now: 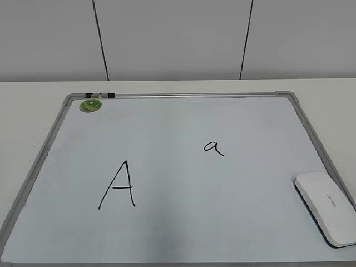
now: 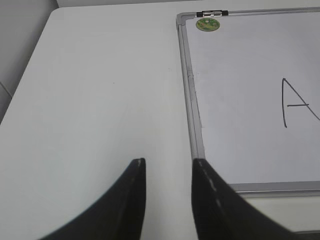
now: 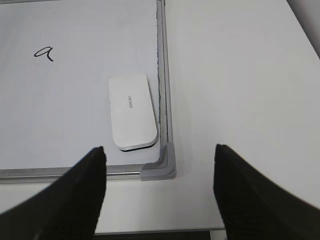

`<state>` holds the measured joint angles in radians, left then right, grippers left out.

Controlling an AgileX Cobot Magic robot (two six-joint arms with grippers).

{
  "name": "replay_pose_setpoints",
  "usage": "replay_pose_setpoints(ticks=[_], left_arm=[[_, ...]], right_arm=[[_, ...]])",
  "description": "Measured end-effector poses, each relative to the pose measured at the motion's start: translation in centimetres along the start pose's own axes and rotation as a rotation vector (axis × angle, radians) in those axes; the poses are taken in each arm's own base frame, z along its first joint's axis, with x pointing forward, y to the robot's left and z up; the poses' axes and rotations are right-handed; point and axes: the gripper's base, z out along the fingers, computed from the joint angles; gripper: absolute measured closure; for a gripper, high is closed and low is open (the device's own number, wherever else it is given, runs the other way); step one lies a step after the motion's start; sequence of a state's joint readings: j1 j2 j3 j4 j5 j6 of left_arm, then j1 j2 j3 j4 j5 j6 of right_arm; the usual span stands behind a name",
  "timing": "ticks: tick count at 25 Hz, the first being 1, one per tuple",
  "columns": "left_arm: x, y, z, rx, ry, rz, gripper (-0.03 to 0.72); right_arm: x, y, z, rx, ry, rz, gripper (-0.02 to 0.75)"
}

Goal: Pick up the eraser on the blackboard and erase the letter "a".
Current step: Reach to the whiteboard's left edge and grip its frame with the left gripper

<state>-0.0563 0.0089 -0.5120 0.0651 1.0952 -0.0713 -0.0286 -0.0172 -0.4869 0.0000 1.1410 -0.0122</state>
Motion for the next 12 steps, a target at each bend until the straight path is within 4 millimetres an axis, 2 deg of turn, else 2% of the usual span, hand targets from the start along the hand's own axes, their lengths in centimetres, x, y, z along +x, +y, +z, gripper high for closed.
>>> replay_pose_setpoints(ticks=[7, 12], left_arm=[[-0.1, 0.1, 0.0, -0.017, 0.003, 0.009, 0.445], [-2.3, 0.0, 0.2, -0.017, 0.018, 0.012, 0.443]], right_arm=[[0.0, 0.0, 0.0, 0.000, 0.000, 0.000, 0.237], [0.0, 0.0, 0.0, 0.000, 0.000, 0.000, 0.237]])
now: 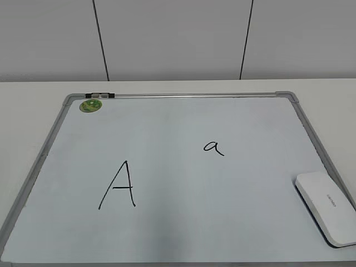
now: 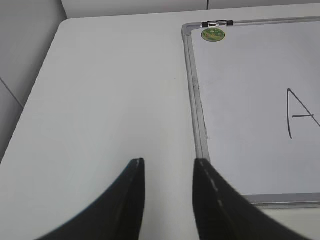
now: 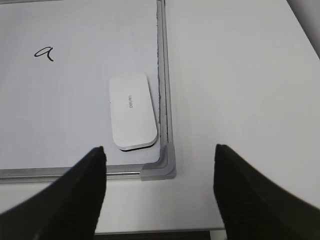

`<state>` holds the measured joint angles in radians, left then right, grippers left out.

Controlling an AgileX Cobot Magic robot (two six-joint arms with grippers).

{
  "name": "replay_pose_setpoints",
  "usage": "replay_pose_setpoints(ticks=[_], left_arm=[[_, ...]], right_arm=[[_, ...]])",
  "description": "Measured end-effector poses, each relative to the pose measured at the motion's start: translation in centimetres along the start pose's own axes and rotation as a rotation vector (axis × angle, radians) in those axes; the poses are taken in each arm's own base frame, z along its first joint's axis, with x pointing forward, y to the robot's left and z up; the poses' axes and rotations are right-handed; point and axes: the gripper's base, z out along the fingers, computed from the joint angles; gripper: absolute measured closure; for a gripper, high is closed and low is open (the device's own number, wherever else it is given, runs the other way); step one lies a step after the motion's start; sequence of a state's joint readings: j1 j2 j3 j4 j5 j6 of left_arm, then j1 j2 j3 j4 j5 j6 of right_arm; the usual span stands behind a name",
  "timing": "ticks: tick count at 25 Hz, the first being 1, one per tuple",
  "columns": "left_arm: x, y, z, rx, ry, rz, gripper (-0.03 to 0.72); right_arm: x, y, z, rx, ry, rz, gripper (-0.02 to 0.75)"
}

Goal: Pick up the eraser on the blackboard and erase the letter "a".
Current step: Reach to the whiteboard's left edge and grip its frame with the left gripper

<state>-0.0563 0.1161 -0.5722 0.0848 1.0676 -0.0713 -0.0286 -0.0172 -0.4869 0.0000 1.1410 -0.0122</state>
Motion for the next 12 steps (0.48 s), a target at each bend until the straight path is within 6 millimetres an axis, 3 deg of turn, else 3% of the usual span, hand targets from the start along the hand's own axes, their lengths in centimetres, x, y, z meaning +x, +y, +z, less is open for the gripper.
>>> replay_pose_setpoints(ticks=[12], left_arm=[[-8.2, -0.7, 6.3, -0.011, 0.312, 0.025, 0.442]], right_arm=[[0.0, 0.0, 0.0, 0.000, 0.000, 0.000, 0.237]])
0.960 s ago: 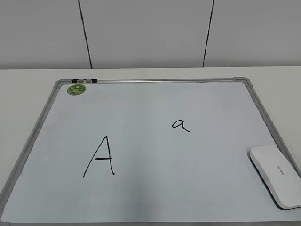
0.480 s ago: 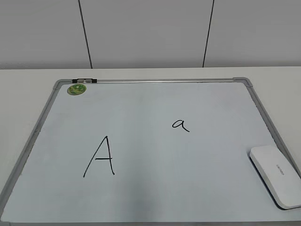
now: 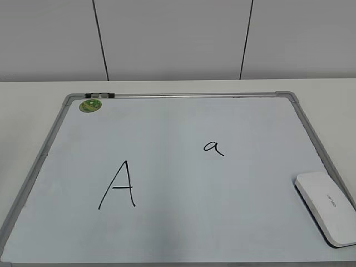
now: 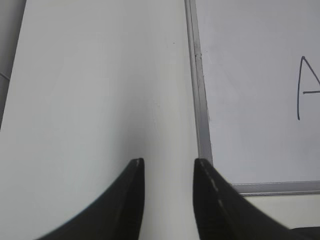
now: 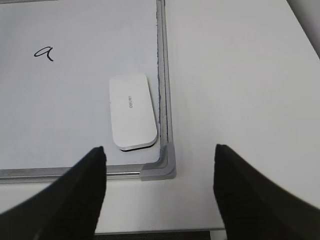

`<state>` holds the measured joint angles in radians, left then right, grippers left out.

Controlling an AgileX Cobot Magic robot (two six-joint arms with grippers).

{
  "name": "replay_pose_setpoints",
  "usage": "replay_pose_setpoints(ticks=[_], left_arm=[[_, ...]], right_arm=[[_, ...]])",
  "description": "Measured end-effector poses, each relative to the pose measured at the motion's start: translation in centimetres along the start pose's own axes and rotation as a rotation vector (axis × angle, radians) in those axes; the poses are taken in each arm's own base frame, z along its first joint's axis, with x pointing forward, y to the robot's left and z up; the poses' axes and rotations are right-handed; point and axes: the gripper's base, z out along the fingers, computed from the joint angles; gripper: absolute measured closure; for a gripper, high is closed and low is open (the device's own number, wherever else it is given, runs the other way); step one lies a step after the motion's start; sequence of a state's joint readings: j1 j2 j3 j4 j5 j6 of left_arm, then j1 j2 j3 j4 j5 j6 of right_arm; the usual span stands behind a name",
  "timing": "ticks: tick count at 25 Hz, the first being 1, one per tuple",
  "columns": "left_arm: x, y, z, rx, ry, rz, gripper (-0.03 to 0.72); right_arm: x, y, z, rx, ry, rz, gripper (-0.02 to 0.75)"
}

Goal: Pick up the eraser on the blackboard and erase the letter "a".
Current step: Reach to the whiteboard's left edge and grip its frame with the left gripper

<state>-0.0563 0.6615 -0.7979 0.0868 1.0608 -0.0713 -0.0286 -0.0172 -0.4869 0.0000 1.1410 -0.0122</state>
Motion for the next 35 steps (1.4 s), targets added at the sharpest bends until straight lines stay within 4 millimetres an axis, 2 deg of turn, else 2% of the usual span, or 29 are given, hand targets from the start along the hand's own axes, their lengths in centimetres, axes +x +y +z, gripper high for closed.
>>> replay_pose_setpoints(ticks=[8, 15, 17, 26, 35], left_arm=[[-6.1, -0.9, 5.5, 0.032, 0.164, -0.011, 0.436], [-10.1, -1.9, 12.4, 0.060, 0.311, -0.030, 0.435], [-10.6, -2.3, 14.7, 0.072, 0.360, -0.043, 0.435], [-11.7, -3.0, 22.4, 0.071, 0.463, -0.046, 0.435], [-12.1, -3.3, 29.0, 0.054, 0.546, -0.030, 0.433]], right_arm=[[0.0, 0.0, 0.0, 0.000, -0.002, 0.000, 0.237], [0.0, 0.0, 0.0, 0.000, -0.002, 0.000, 0.237], [0.0, 0.0, 0.0, 0.000, -0.002, 0.000, 0.237], [0.0, 0.0, 0.0, 0.000, -0.002, 0.000, 0.237], [0.0, 0.0, 0.0, 0.000, -0.002, 0.000, 0.237]])
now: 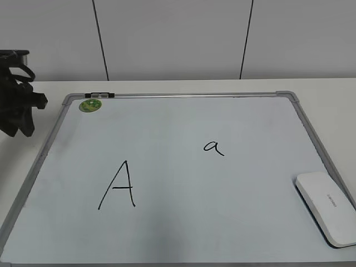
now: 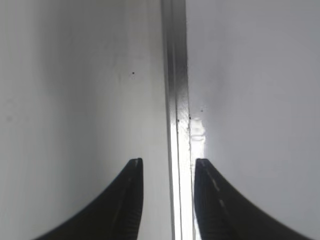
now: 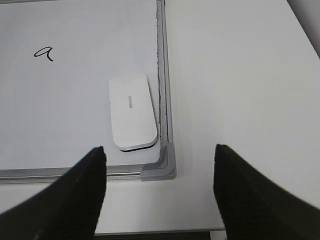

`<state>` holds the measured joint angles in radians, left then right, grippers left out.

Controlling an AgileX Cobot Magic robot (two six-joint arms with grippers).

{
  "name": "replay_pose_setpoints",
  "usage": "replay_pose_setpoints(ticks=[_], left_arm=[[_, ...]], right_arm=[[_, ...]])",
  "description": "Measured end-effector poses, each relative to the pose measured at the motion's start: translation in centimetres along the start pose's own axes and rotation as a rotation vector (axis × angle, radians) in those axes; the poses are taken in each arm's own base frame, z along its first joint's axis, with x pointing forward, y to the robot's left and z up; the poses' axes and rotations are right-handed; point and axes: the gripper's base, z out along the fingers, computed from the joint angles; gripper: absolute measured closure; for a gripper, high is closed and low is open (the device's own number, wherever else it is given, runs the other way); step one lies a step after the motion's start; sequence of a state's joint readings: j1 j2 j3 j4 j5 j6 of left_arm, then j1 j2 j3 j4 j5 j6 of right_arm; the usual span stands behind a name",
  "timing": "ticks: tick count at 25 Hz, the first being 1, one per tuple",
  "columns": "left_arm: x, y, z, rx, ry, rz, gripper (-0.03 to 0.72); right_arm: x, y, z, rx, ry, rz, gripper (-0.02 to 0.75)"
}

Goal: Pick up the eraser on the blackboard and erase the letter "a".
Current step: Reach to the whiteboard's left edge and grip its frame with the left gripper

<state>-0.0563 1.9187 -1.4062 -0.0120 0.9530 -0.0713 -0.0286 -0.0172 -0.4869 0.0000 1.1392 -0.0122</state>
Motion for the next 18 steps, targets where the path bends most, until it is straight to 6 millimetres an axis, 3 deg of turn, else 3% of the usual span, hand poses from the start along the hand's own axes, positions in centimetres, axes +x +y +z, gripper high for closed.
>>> replay_pose_setpoints(ticks=[8, 18], left_arm=[[-0.3, 0.0, 6.0, -0.004, 0.135, -0.007, 0.433], [-0.4, -0.1, 7.5, 0.004, 0.156, -0.016, 0.435]], right_arm=[[0.0, 0.0, 0.0, 0.000, 0.000, 0.000, 0.237], [0.0, 0.0, 0.0, 0.000, 0.000, 0.000, 0.237]])
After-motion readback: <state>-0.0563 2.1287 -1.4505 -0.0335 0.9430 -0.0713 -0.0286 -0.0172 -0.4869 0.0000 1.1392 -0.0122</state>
